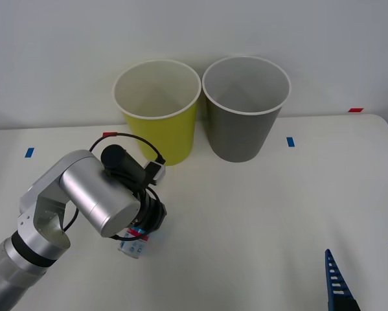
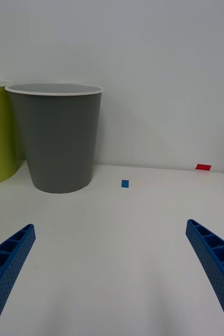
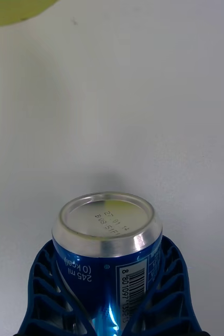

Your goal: Put cans in the gray bin and PET bottles in the light green bin.

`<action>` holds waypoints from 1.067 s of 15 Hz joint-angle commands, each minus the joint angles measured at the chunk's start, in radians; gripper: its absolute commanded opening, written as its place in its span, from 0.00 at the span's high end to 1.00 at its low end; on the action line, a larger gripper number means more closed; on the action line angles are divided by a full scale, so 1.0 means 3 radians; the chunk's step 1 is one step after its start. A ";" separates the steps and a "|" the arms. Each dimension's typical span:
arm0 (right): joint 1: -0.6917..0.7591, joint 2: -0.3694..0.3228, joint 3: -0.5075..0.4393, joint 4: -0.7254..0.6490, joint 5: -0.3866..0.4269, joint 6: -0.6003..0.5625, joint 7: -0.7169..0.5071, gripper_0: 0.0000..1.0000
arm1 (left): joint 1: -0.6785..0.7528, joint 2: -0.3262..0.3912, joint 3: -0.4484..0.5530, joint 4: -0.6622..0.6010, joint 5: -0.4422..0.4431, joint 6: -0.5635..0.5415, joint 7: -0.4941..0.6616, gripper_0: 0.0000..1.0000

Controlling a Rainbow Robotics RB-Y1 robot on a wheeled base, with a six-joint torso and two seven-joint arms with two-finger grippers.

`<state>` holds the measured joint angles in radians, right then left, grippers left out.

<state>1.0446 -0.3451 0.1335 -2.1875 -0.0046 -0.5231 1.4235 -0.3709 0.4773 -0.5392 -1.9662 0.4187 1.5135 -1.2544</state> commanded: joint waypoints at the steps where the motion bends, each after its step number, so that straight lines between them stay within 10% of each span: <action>1: 0.0000 0.0000 0.0000 0.0000 0.0000 0.0000 0.0000 0.00 | 0.0157 0.0204 0.0003 -0.0369 -0.0082 -0.0100 -0.0001 1.00; 16: 0.0000 0.0000 0.0000 0.0000 0.0000 0.0000 0.0000 0.00 | 0.0950 0.0214 0.1716 -0.1903 0.0977 -0.0509 -0.0901 1.00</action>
<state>1.0446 -0.3451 0.1335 -2.1875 -0.0046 -0.5231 1.4235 -0.0857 0.5416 -0.0491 -2.5158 0.7022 1.3683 -1.5200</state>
